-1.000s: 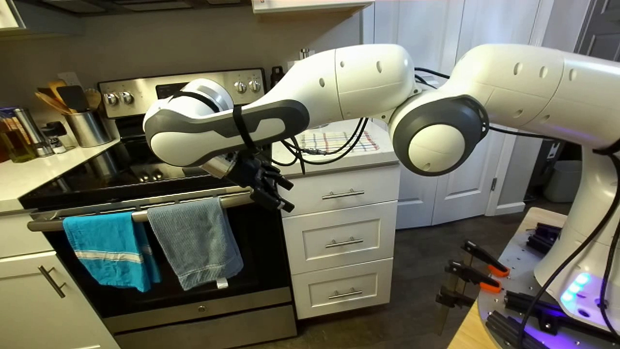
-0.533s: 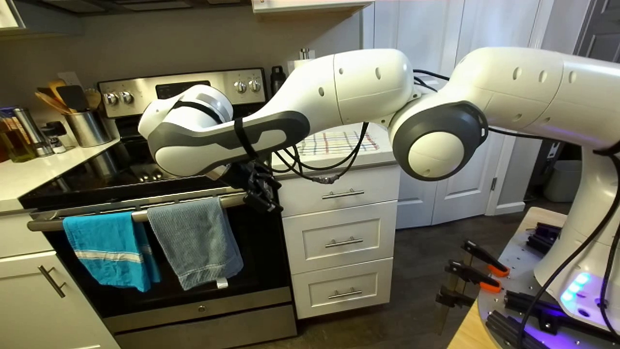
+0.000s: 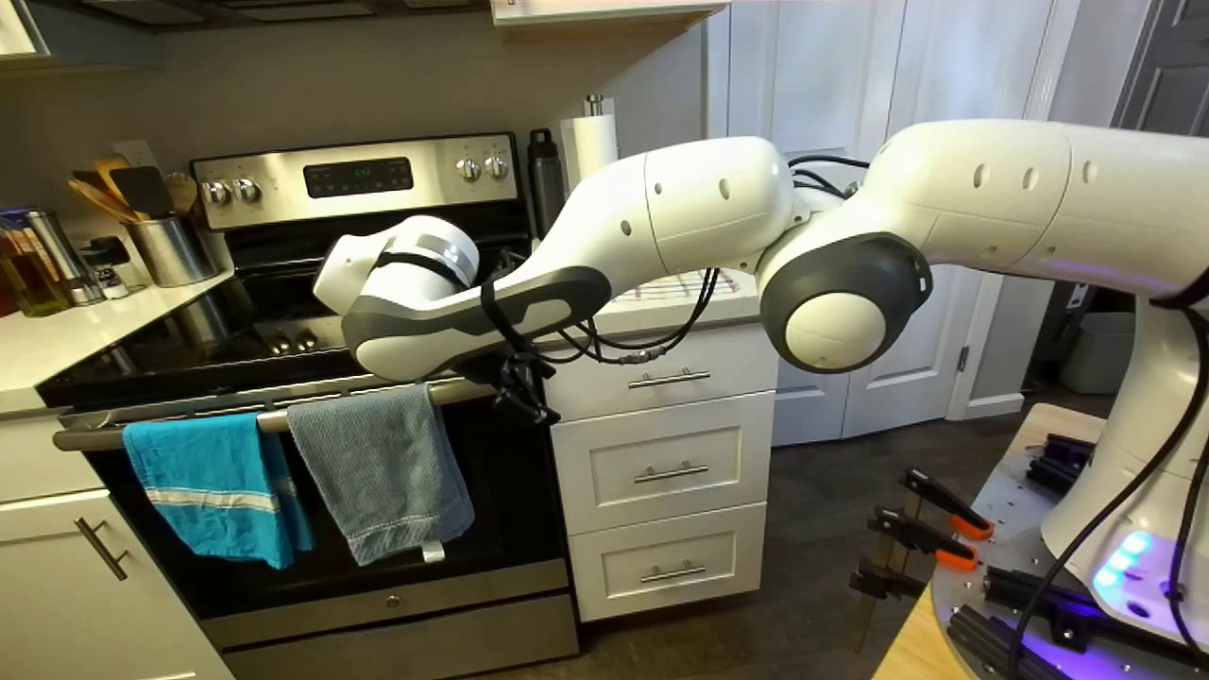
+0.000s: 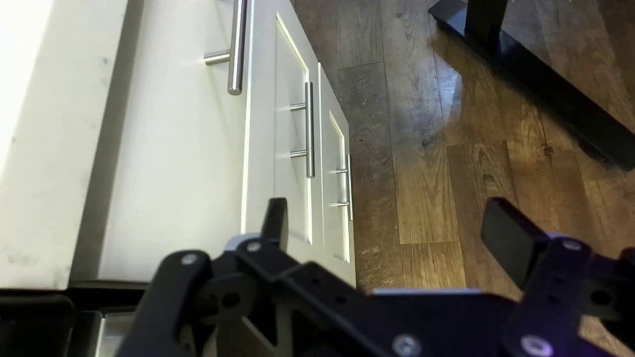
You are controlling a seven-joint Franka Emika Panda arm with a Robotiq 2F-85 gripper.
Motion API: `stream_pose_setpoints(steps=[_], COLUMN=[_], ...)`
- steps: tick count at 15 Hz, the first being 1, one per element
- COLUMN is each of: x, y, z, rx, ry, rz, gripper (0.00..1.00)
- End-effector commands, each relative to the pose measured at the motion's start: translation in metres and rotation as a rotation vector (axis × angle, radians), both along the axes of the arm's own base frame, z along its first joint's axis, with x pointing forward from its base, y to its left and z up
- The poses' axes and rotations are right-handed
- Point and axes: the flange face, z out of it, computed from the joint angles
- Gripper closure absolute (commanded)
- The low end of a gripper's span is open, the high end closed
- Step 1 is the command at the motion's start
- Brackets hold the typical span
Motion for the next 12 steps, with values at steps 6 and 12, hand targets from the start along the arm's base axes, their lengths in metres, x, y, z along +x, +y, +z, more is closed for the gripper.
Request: stream_pose_setpoints(steps=[6,12], x=[0.039,0.036], y=[-0.030,-0.044], z=[-0.024,-0.041], rx=[-0.144,-0.172], ry=[-0.177,-0.106], rz=[0.126,0.112], gripper=[0.00,0.00])
